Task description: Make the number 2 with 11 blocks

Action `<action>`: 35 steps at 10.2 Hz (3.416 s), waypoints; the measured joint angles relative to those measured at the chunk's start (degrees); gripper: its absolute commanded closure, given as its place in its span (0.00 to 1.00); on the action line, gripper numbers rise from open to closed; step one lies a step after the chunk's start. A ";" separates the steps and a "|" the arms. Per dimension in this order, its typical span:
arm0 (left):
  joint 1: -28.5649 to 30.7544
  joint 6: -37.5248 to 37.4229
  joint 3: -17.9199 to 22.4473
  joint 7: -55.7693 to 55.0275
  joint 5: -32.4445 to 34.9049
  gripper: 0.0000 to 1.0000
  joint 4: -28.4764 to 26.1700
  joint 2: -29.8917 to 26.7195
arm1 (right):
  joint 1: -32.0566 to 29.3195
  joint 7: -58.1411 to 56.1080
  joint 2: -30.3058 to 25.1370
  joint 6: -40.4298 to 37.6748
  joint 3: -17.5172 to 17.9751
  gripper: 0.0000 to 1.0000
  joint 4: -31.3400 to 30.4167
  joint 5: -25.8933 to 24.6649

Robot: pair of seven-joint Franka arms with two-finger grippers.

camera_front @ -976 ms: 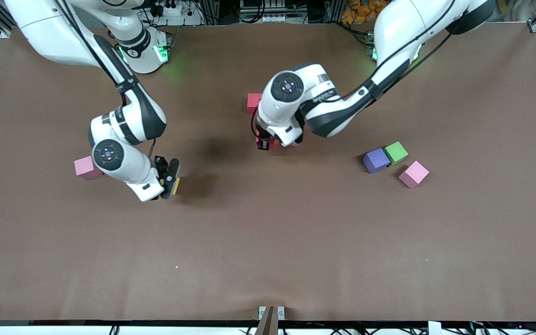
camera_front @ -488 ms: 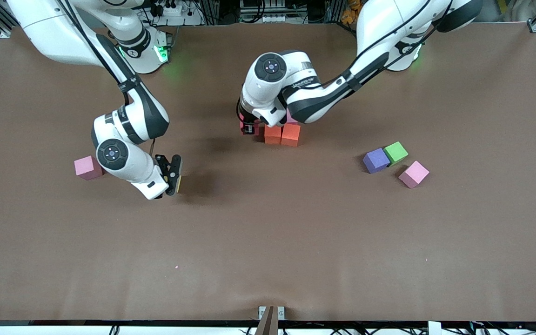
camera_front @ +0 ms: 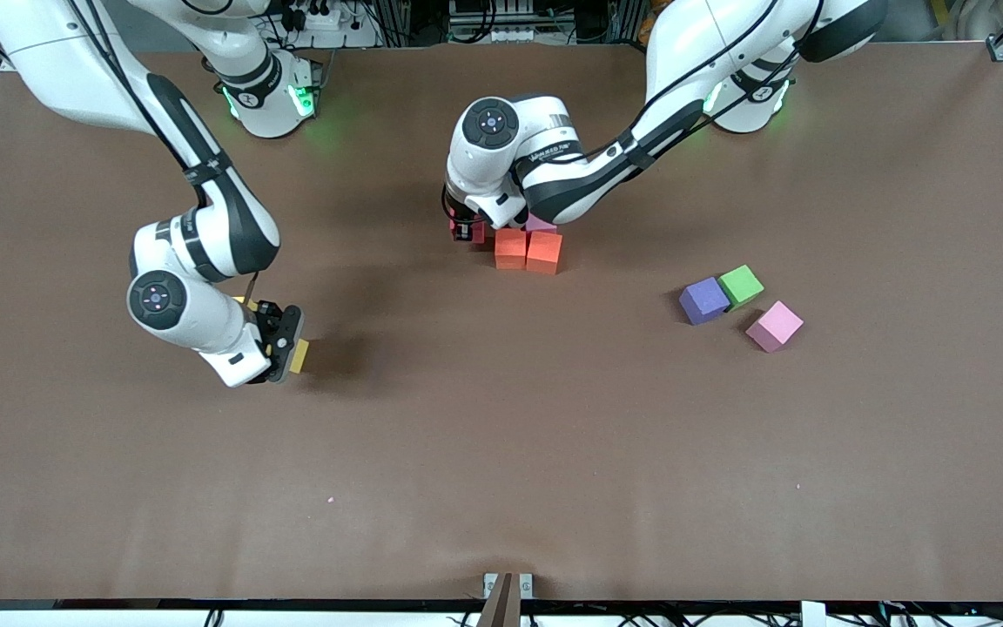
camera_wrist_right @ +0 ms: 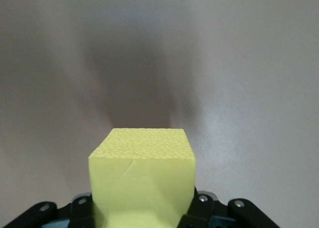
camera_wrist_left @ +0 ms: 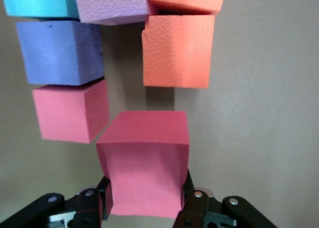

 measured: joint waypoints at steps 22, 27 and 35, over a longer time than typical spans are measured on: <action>-5.08 4.21 7.05 0.21 5.94 0.60 -0.42 3.36 | -1.74 2.50 0.60 0.67 0.13 0.54 0.11 0.00; -5.08 4.22 7.11 0.42 5.94 0.00 -0.62 3.36 | 0.15 13.49 0.68 0.21 0.31 0.54 0.11 0.02; -2.99 3.75 6.19 0.52 5.97 0.00 -0.65 1.44 | 3.55 42.11 0.23 -4.30 2.90 0.54 0.55 0.02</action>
